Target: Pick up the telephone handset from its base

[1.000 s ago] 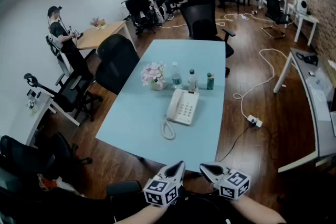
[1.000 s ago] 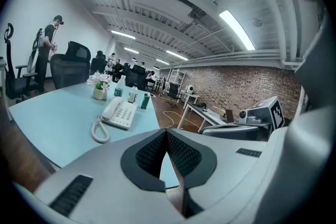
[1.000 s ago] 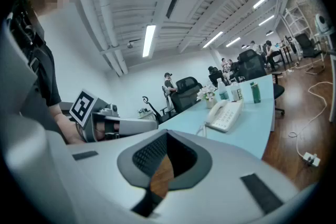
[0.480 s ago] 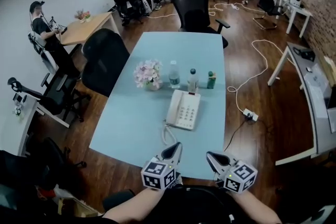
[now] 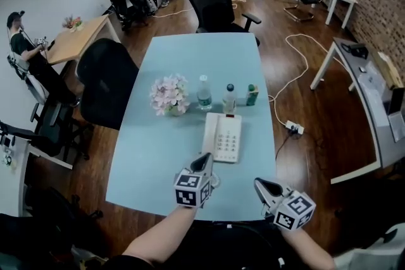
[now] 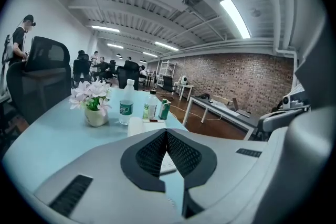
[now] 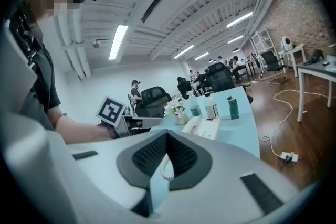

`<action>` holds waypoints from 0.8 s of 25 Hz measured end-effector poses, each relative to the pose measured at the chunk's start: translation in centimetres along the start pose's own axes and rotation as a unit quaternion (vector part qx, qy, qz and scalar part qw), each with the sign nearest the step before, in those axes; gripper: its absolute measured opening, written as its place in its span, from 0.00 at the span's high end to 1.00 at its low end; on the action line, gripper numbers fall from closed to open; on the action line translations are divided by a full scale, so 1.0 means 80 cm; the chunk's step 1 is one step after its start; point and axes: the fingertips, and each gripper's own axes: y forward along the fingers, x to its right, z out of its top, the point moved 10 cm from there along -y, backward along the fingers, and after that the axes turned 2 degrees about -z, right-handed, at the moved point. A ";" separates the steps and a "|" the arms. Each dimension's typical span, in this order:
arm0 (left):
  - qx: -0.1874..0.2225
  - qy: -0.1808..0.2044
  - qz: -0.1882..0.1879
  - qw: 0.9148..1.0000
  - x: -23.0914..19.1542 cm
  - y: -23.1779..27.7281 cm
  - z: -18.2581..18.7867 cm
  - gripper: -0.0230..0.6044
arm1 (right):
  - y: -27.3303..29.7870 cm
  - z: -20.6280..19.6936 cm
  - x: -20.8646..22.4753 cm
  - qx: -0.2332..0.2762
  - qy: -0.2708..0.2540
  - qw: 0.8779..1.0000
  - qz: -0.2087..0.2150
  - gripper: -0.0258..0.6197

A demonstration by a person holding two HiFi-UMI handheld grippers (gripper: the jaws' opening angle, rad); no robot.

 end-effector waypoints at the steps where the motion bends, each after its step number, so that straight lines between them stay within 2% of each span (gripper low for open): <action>1: -0.003 0.004 0.006 1.000 -0.009 0.008 0.003 0.96 | 0.004 0.002 0.000 -0.001 0.000 1.000 -0.001 0.94; 4: -0.011 0.013 0.020 1.000 -0.032 0.038 0.013 0.96 | 0.017 0.009 0.004 -0.003 -0.006 1.000 0.001 0.94; 5: -0.016 0.013 0.023 1.000 -0.039 0.051 0.015 0.90 | 0.022 0.011 0.007 -0.004 -0.008 1.000 0.003 0.94; 6: -0.023 0.014 0.027 0.999 -0.046 0.065 0.017 0.74 | 0.025 0.013 0.010 -0.006 -0.009 1.000 0.005 0.94; 9: -0.048 0.019 0.051 0.997 -0.065 0.107 0.019 0.64 | 0.032 0.018 0.019 -0.012 -0.006 1.000 0.011 0.94; 11: -0.070 0.024 0.071 0.995 -0.079 0.136 0.017 0.54 | 0.036 0.019 0.023 -0.015 -0.004 1.000 0.015 0.94; 16: -0.130 0.010 0.093 0.987 -0.108 0.203 0.003 0.51 | 0.041 0.019 0.037 -0.023 0.002 1.000 0.015 0.94; 20: -0.146 0.009 0.102 0.984 -0.118 0.227 -0.002 0.51 | 0.042 0.015 0.048 -0.027 0.011 1.000 0.011 0.94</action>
